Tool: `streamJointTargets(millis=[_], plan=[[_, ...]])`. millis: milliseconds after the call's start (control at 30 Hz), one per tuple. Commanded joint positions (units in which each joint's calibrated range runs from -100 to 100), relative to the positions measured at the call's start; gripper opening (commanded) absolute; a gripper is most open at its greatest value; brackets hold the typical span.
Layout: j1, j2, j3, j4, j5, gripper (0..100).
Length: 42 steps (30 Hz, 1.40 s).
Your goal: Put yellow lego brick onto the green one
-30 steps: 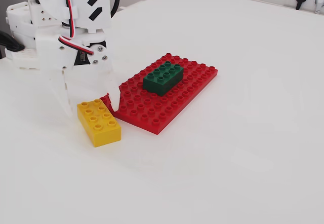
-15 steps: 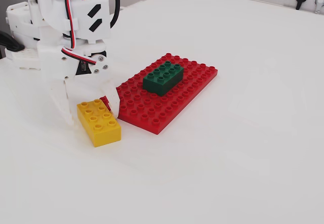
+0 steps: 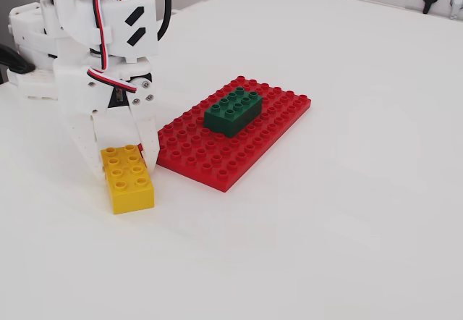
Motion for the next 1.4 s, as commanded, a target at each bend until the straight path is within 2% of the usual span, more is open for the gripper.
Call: streamJointTargets(millis=[0,233,467,733,1133,1367], plan=[[0.1,-0.3,-0.2,-0.1,0.2,12],[0.1,-0.8,-0.4,1.1,-0.3,12],[-0.9,-2.4,-6.8,10.8,-0.5,12],[-5.6,-10.1,-13.9,19.9,-3.7,12],[-19.1,-21.1,-14.6,24.6,-11.9,12],[-25.4,-24.0,-14.4,23.2,-22.3,12]])
